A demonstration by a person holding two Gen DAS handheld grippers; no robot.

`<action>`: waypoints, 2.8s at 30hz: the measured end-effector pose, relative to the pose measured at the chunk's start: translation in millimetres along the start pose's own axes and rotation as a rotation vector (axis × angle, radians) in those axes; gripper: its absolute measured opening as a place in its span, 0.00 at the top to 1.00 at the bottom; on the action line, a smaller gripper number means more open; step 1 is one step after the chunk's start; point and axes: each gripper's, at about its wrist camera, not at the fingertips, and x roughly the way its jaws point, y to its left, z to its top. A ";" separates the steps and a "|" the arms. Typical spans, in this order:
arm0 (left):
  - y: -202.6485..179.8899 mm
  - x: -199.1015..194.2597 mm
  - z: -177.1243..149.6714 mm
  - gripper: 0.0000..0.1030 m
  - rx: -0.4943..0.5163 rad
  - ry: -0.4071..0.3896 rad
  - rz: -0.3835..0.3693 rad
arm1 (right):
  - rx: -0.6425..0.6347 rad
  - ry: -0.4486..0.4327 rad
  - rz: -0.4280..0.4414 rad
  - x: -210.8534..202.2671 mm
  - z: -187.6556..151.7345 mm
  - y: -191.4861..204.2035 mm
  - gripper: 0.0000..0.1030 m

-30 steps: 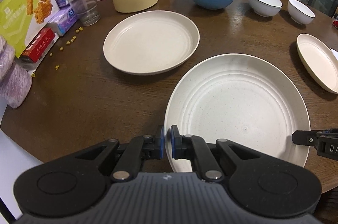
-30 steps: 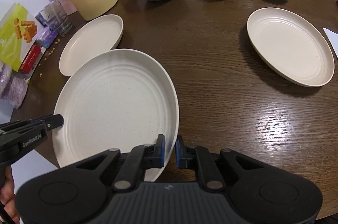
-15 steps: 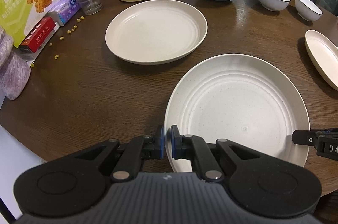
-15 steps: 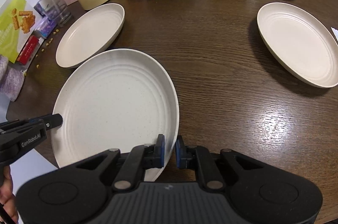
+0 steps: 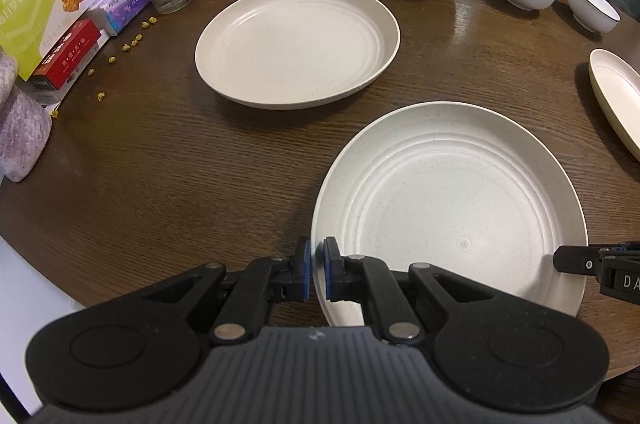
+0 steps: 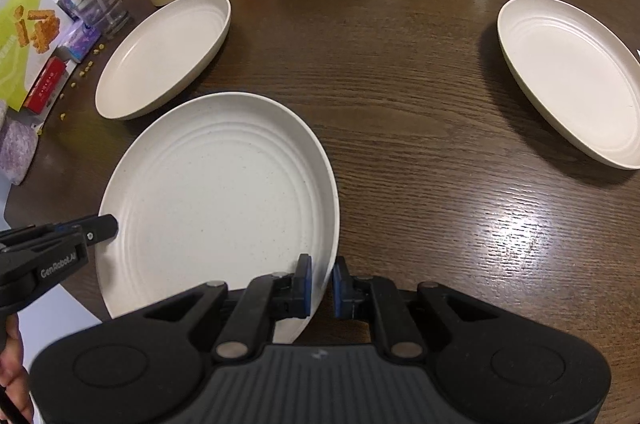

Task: Organize plates and bowls
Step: 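Lower the held cream plate onto the table with both grippers, then open both grippers to release the plate rim, then withdraw both grippers up and back from the placed plate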

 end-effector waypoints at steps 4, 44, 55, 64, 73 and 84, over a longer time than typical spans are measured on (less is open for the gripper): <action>0.3 2.7 1.4 0.93 -0.002 0.006 0.001 | -0.001 0.005 -0.001 1.9 1.2 -0.5 0.90; 18.5 -56.7 -15.9 0.00 -0.082 -0.195 -0.025 | -0.048 -0.117 0.095 -51.9 -25.6 2.8 0.00; 27.2 -113.4 -68.4 0.00 -0.150 -0.284 -0.052 | -0.097 -0.271 0.110 -104.9 -71.0 5.7 0.00; 15.8 -144.2 -105.0 0.00 -0.149 -0.332 -0.082 | -0.170 -0.351 0.097 -134.3 -99.9 7.6 0.00; 12.5 -162.0 -118.8 0.00 -0.148 -0.338 -0.103 | -0.197 -0.349 0.087 -149.7 -117.9 9.8 0.00; 25.3 -179.7 -108.6 0.00 -0.166 -0.391 -0.073 | -0.197 -0.345 0.053 -160.4 -105.2 21.0 0.00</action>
